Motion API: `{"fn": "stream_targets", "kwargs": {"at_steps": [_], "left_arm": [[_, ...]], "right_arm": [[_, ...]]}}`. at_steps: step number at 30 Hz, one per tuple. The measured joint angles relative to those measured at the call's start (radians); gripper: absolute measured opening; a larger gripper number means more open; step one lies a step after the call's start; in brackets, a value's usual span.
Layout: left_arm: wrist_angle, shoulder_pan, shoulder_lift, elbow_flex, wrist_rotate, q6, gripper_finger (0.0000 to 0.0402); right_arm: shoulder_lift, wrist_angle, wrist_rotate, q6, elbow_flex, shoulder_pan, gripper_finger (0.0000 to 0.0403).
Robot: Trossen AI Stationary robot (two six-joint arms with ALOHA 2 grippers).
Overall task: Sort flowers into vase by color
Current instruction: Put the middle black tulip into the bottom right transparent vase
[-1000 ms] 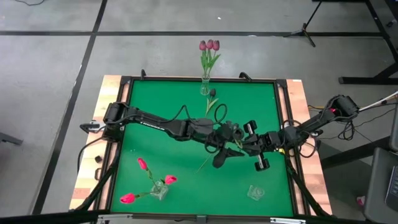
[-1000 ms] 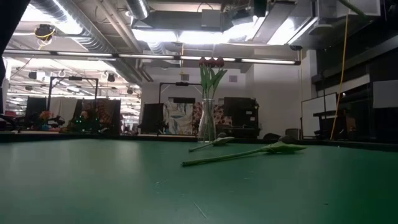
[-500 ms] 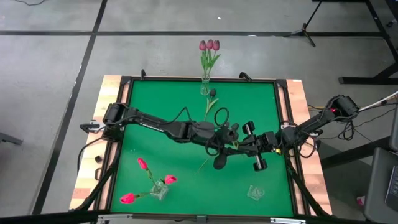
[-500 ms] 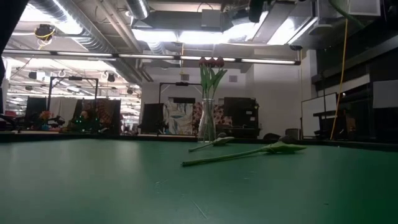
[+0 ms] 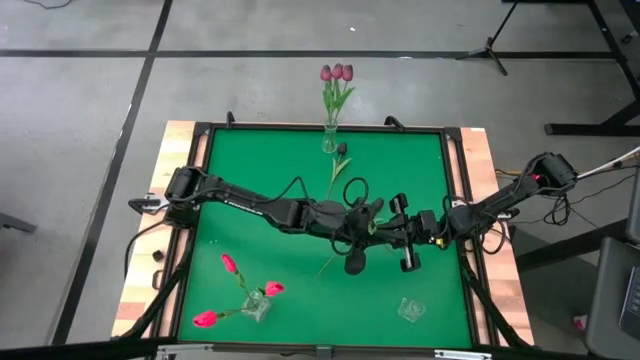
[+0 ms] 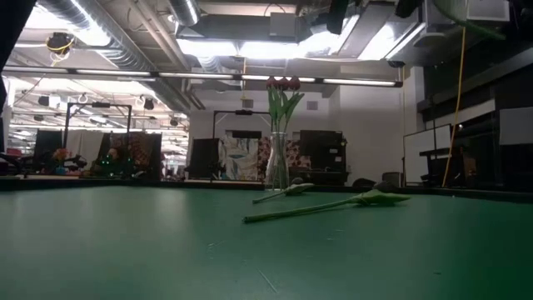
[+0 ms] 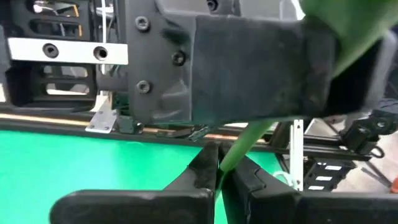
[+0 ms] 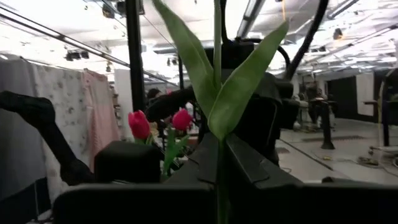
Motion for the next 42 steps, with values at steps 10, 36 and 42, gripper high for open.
{"fn": "stream_targets", "kwargs": {"at_steps": [10, 36, 42], "left_arm": [[-0.085, -0.016, -0.004, 0.000, -0.079, -0.009, 0.0002], [-0.366, 0.006, -0.005, 0.000, -0.087, -0.108, 0.0000], [-0.369, -0.003, -0.005, 0.000, -0.073, -0.108, 0.0000]], "right_arm": [[-0.097, -0.185, 0.080, -0.010, 0.000, 0.001, 0.0040], [-0.263, -1.039, 0.052, 0.196, 0.139, 0.000, 0.0177], [-0.204, -1.062, 0.054, 0.191, 0.166, -0.002, 0.0177]]}}
